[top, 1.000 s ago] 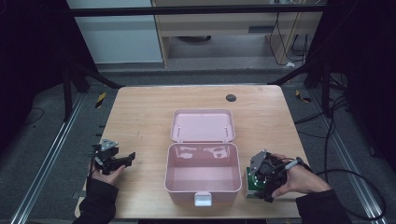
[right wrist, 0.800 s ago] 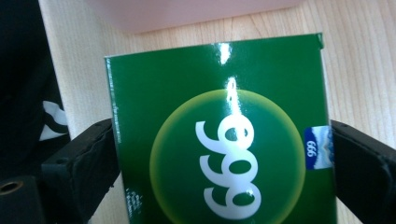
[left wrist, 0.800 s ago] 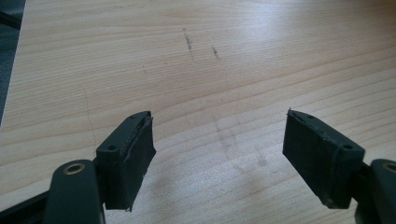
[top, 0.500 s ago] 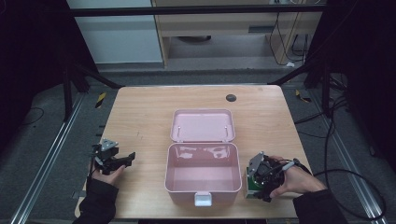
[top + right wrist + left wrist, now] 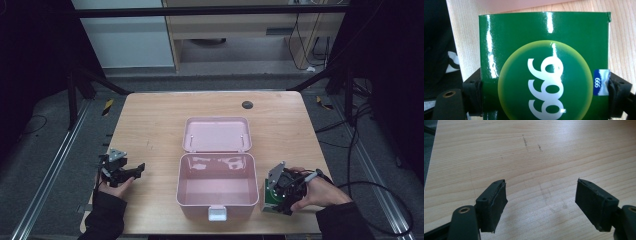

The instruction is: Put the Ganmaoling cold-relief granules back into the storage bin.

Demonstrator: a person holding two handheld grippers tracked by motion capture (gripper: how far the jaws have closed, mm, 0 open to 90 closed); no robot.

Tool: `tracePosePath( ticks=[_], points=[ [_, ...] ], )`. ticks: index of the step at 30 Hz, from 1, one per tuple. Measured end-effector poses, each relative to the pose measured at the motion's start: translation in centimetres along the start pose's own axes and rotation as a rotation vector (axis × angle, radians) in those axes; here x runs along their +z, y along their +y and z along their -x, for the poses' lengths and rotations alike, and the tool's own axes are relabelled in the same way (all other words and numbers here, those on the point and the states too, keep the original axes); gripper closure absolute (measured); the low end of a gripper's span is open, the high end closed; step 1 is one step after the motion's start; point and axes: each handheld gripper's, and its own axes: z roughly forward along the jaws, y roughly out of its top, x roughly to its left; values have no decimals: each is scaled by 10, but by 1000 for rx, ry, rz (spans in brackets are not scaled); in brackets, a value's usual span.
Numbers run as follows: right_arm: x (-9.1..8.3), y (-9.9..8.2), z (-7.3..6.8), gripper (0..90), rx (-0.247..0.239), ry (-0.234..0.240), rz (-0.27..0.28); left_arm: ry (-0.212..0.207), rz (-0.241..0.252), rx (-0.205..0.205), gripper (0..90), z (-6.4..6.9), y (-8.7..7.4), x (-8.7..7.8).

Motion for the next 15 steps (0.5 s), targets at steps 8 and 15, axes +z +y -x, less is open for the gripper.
tracePosePath(
  ticks=[8,15],
  points=[
    [-18,0,-1,162,13,-6,18,-1,-1,2,243,0,0,0],
    [-43,3,-3,162,22,-20,47,-4,-3,4,244,1,0,0]
  ],
)
